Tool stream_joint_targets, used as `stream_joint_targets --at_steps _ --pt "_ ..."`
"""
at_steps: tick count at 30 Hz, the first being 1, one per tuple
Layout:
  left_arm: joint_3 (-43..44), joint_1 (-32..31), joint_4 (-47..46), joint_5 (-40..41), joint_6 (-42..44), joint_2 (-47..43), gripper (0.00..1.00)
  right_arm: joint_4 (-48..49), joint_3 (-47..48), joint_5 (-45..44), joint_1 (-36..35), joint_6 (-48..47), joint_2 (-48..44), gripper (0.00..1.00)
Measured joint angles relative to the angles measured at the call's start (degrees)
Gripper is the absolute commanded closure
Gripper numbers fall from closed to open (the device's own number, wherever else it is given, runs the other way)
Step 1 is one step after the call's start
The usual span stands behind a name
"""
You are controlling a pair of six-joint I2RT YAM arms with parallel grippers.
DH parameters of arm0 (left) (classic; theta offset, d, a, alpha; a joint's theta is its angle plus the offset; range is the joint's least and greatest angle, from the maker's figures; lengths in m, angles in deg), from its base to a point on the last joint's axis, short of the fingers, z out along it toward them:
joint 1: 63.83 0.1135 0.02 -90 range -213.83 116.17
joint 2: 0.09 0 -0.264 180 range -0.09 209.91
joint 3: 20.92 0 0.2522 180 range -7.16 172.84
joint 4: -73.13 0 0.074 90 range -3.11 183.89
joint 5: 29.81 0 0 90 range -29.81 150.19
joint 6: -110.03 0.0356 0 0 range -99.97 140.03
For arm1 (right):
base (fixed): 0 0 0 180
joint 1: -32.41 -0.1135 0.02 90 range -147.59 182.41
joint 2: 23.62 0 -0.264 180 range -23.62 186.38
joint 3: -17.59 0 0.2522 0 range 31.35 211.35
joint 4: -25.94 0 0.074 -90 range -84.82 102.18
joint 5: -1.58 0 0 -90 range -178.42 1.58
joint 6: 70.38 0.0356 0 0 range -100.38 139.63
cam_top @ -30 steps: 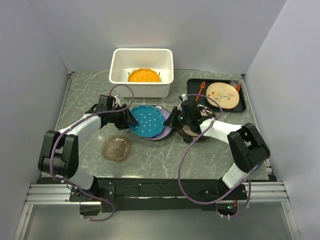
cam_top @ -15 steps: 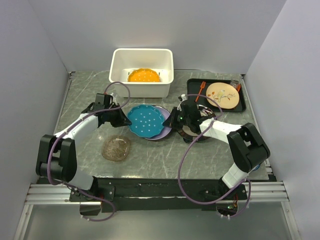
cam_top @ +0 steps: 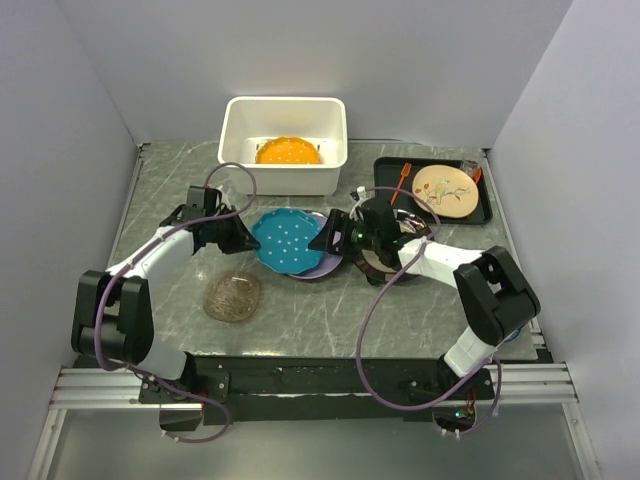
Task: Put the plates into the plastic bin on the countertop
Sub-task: Pick up the plate at the center of the board.
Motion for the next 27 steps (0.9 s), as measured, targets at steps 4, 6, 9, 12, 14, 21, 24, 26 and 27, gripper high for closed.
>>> stream_joint_targets --at_steps 4,6,9,12,14,21,24,26,27 --pt "-0.02 0.11 0.04 -0.04 0.0 -0.44 0.99 0.35 -0.7 0.39 -0.04 0.31 -1.36 0.07" --pt "-0.17 0.11 -0.04 -0.04 -0.02 -1.07 0.99 0.44 -1.22 0.55 -0.09 0.46 -2.58 0.05" --pt "-0.42 0.11 -0.31 -0.37 -0.24 -2.36 0.99 1.27 -2.49 1.11 -0.09 1.14 -5.57 0.01" --pt "-0.42 0.11 -0.76 -0.63 -0.68 -3.34 0.99 1.38 -2.23 1.6 -0.09 1.36 -7.3 0.01" --pt "-0.39 0.11 -0.76 -0.66 -0.76 -3.76 0.99 0.96 -1.09 1.75 -0.09 1.31 -7.43 0.0" --pt "-0.33 0.11 -0.5 -0.48 -0.7 -4.44 0.99 1.73 -0.98 2.03 -0.09 2.03 -8.98 0.0" --pt "-0.33 0.11 -0.48 -0.48 -0.68 -4.98 0.99 1.68 -1.05 1.86 -0.09 1.99 -10.21 0.0" --pt "-0.33 0.11 -0.48 -0.42 -0.7 -5.4 0.99 1.64 -1.05 1.57 -0.09 1.95 -11.08 0.0" --pt "-0.33 0.13 -0.48 -0.42 -0.7 -5.49 0.99 1.62 -1.05 1.42 -0.09 1.92 -11.58 0.0"
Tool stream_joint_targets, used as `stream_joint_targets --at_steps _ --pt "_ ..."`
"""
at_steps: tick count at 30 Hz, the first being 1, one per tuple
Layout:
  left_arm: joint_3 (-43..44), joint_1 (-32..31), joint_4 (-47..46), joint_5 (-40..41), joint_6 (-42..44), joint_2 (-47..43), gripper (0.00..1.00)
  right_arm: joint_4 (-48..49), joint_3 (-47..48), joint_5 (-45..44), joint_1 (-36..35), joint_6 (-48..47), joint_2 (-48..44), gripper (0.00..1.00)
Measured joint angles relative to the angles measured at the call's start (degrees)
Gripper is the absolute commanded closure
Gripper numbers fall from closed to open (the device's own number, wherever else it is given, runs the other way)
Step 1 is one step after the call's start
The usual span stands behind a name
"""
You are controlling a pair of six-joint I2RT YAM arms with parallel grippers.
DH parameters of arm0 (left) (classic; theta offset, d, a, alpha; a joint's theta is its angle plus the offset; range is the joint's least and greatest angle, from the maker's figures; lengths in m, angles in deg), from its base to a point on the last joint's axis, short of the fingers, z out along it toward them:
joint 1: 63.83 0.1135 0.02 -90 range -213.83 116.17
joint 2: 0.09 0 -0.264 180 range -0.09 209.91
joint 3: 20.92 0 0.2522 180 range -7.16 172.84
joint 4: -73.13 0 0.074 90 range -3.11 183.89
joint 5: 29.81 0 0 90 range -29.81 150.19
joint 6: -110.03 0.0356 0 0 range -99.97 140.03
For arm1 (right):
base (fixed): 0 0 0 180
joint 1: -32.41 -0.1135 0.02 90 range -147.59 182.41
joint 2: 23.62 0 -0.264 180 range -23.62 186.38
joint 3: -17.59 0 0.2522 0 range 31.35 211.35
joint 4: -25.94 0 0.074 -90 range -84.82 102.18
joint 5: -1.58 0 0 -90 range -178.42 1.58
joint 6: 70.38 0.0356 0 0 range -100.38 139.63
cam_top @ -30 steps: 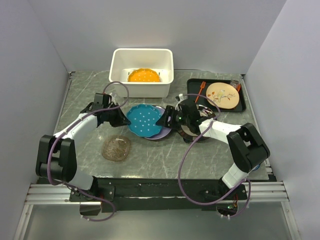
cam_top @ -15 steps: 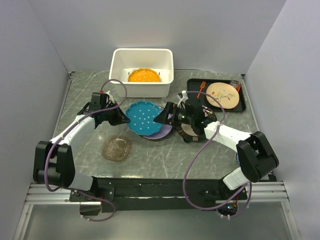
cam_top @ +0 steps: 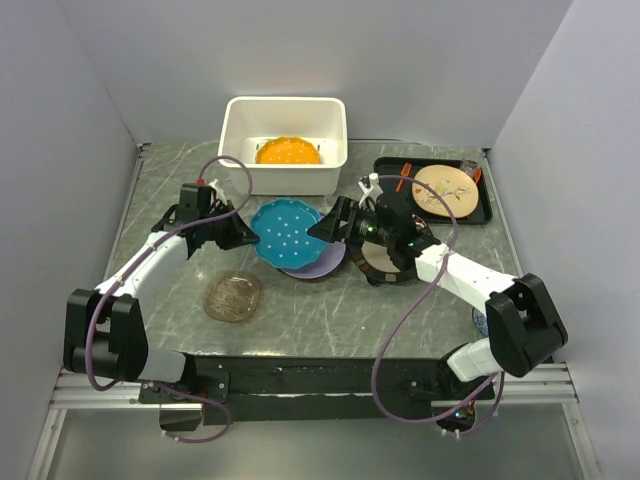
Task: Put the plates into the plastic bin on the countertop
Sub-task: Pick up the plate at the center of the board, then place the plate in the plastic bin.
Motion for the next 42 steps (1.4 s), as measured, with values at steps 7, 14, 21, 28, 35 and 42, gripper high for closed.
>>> stream_joint_targets --at_steps 7,14,21,28,35,42 --pt "0.61 0.24 0.11 0.28 -0.48 -0.31 0.99 -0.57 -0.22 -0.55 0.0 -0.48 -2.47 0.0" --pt "3.72 0.35 1.42 1.03 -0.42 -0.31 0.99 -1.7 -1.66 -1.46 0.0 -1.16 -3.04 0.0" --pt "5.46 0.5 2.12 2.01 -0.35 -0.87 0.99 -2.69 -1.97 -1.81 0.0 -1.88 -3.21 0.0" --pt "6.54 0.85 3.61 2.97 0.24 -0.94 0.99 -3.13 -3.74 -2.25 0.0 -1.92 -4.57 0.0" --pt "10.08 1.18 4.24 2.97 0.61 -0.94 0.99 -3.13 -3.89 -2.54 0.0 -1.92 -4.57 0.0" --pt "12.44 1.53 4.96 2.89 0.7 0.5 0.99 -2.78 -4.52 -2.91 0.0 -1.9 -4.57 0.0"
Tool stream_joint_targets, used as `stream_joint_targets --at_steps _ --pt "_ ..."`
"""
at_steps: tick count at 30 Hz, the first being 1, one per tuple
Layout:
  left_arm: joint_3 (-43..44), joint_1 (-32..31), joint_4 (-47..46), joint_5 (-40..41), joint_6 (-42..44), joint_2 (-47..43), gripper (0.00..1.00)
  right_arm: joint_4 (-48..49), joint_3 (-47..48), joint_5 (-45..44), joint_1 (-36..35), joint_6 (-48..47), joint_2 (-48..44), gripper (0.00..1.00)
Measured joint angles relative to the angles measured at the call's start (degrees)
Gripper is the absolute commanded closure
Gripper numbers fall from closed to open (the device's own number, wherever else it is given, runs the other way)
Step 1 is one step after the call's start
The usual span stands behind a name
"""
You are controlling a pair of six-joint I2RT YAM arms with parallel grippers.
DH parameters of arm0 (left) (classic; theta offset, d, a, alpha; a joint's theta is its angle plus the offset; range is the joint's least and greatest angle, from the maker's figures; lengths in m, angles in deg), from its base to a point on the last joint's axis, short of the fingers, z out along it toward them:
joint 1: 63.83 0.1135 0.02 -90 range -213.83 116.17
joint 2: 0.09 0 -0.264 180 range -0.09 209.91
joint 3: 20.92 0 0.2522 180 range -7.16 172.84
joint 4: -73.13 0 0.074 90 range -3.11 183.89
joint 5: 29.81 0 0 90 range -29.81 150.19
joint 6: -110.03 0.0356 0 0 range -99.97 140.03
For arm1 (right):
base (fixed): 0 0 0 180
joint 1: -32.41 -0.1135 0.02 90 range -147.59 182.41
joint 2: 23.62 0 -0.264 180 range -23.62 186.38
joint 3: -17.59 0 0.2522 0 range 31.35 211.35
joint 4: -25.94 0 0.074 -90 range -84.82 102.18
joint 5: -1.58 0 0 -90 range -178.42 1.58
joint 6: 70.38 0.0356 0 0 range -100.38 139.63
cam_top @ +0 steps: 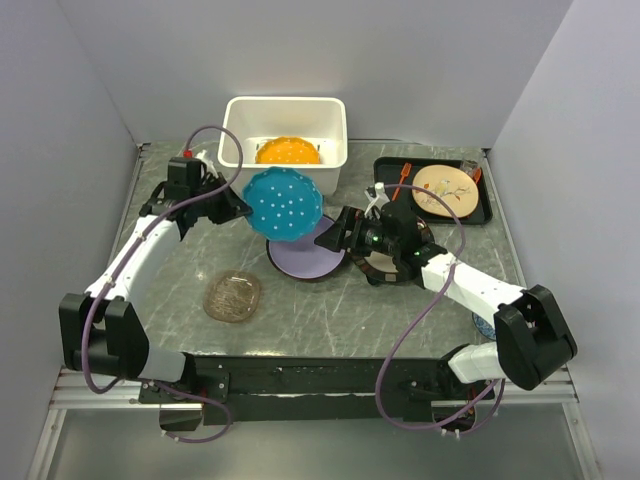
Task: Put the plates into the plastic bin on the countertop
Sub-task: Place the plate in the plastic bin.
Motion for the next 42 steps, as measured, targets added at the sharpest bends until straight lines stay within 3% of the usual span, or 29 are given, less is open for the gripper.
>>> stream_joint_targets --at_steps 15,42 --pt "11.28 0.39 2.14 -0.07 0.5 6.03 0.99 0.74 -0.35 0.09 0.0 0.22 0.07 0.0" --pt "40.19 4.79 9.94 -0.33 1.95 24.04 0.99 1.4 -3.8 -0.09 0.0 1.49 0.04 0.0"
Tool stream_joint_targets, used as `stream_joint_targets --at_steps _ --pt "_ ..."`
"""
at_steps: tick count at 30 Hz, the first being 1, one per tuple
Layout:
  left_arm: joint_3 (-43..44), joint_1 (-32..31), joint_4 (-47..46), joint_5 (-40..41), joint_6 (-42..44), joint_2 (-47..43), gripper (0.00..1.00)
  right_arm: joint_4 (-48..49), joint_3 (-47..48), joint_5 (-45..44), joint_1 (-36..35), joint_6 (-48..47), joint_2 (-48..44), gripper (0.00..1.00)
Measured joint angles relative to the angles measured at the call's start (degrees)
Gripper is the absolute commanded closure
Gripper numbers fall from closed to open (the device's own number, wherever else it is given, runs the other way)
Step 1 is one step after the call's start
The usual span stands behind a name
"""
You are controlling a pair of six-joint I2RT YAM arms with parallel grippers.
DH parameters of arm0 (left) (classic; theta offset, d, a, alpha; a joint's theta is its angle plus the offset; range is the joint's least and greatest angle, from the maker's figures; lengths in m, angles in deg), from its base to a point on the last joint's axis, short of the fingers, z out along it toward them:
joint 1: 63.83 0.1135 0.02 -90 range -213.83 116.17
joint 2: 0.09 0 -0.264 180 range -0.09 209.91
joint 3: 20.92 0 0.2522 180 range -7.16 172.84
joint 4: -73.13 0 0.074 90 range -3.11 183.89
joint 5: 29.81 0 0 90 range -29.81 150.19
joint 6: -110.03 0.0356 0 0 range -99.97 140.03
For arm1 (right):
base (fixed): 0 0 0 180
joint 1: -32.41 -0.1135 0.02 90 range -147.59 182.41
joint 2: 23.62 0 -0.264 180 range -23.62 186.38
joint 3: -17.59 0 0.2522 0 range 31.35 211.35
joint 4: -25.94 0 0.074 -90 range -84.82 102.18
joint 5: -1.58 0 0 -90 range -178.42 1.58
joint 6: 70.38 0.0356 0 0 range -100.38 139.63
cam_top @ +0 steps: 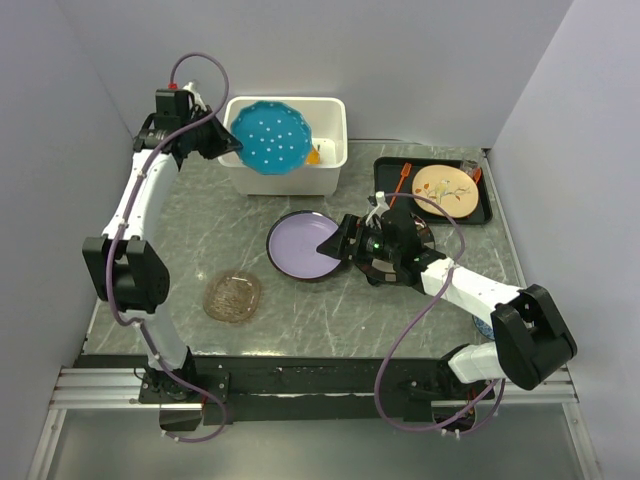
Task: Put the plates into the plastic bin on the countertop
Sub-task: Place the plate in the plastic bin.
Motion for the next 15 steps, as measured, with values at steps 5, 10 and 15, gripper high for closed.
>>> stream_joint_targets --at_steps 5,10,15 --pt "4.9 0.09 0.5 0.13 -0.17 3.32 0.99 -0.35 0.0 -0.13 0.0 0.0 -0.04 0.0" --pt "5.35 0.15 0.26 0.94 -0.68 3.91 0.99 -0.46 0.0 -0.28 0.0 0.02 -0.04 0.0" --pt "7.82 0.15 0.46 2.78 -1.57 6.29 0.99 -0.72 0.0 -0.52 0.0 0.2 -0.04 0.0"
